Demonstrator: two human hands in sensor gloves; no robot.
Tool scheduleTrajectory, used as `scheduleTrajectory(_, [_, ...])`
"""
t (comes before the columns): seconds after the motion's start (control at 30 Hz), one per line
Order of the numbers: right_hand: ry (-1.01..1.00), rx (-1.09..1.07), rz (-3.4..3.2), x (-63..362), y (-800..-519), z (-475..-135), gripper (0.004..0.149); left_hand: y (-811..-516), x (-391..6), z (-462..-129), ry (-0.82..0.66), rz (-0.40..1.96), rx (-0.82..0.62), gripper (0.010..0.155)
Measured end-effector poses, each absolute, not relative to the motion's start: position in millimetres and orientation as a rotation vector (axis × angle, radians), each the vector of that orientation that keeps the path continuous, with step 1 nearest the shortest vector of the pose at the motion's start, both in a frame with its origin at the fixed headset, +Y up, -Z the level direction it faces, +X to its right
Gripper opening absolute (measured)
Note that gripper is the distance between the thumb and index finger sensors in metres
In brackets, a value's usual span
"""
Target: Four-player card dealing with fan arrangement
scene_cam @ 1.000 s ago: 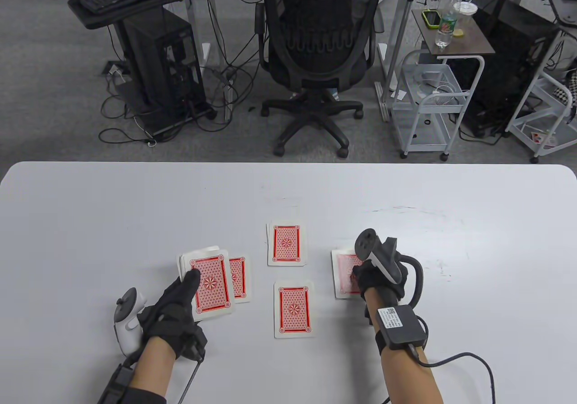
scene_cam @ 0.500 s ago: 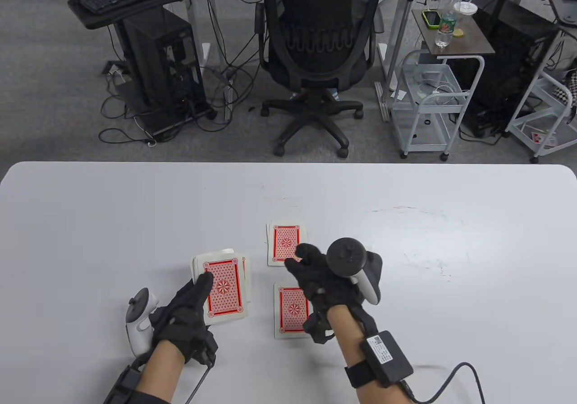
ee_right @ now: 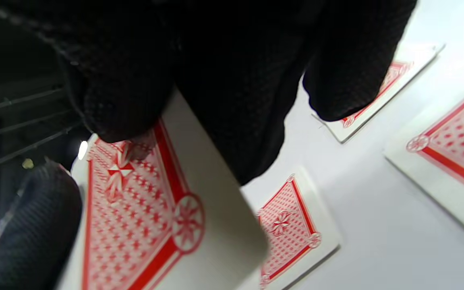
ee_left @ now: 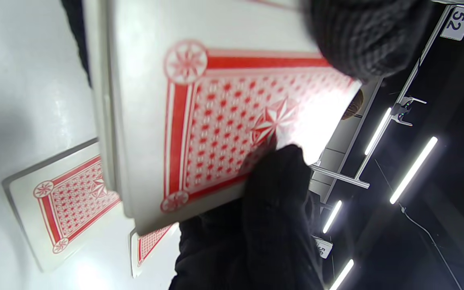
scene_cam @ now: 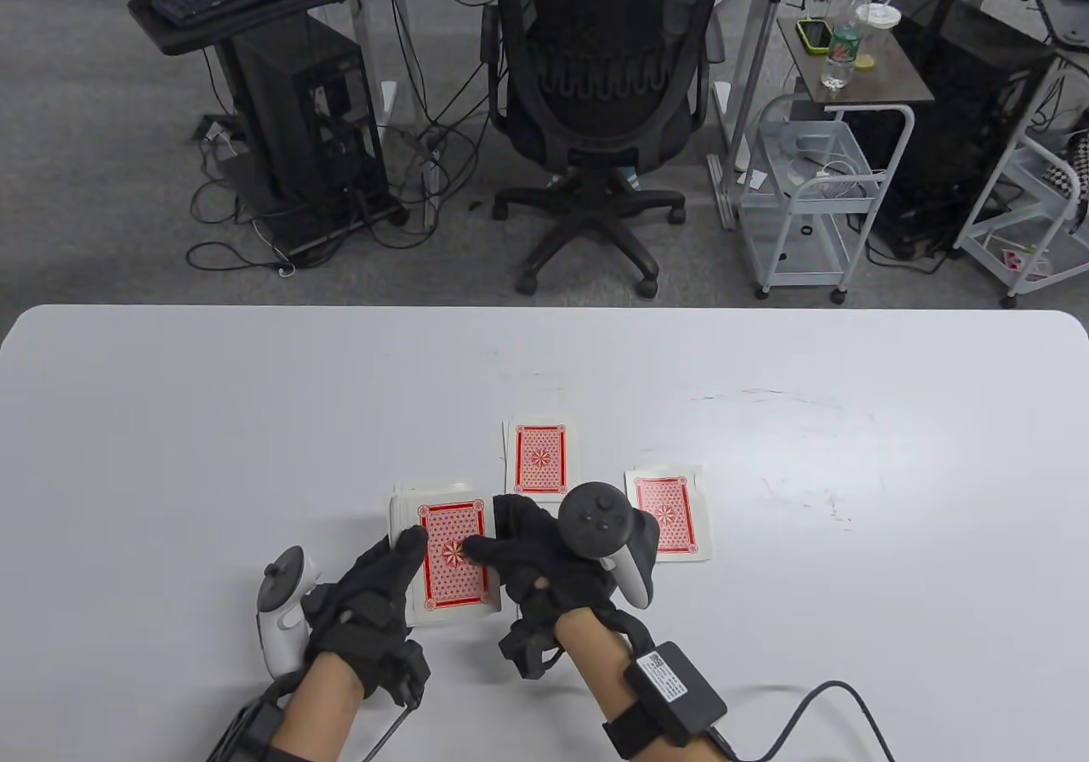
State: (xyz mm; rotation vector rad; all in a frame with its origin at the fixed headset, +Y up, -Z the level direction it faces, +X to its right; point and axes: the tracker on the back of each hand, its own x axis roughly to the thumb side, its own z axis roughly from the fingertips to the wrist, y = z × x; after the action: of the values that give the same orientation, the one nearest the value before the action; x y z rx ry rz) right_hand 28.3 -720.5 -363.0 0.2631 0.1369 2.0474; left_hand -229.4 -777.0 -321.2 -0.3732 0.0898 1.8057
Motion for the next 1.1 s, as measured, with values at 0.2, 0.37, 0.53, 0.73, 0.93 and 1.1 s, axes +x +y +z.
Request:
scheduleTrajectory(0.2, [0.212, 0.227, 2.036, 63, -726, -370, 0.068, -780, -245, -323, 0.156, 1.776, -0.333, 0.049])
scheduleTrajectory(0.37, [0.309, 0.187, 2.345, 78, -737, -375, 0.078, -785, -261, -327, 0.197, 1.769, -0.310, 0.049])
scheduleTrajectory(0.53, [0.373, 0.118, 2.697, 65, -752, -375, 0.082, -785, -264, -328, 0.192, 1.774, -0.292, 0.049])
scheduleTrajectory(0.73, [0.376, 0.087, 3.094, 47, -761, -373, 0.081, -785, -262, -328, 0.175, 1.763, -0.293, 0.049])
scheduleTrajectory(0.93, [0.334, 0.184, 2.744, 51, -737, -375, 0.066, -785, -256, -328, 0.157, 1.766, -0.305, 0.049])
scheduleTrajectory(1.1, [0.248, 0.355, 2.256, 38, -726, -367, 0.065, -782, -243, -325, 0.122, 1.765, -0.325, 0.049])
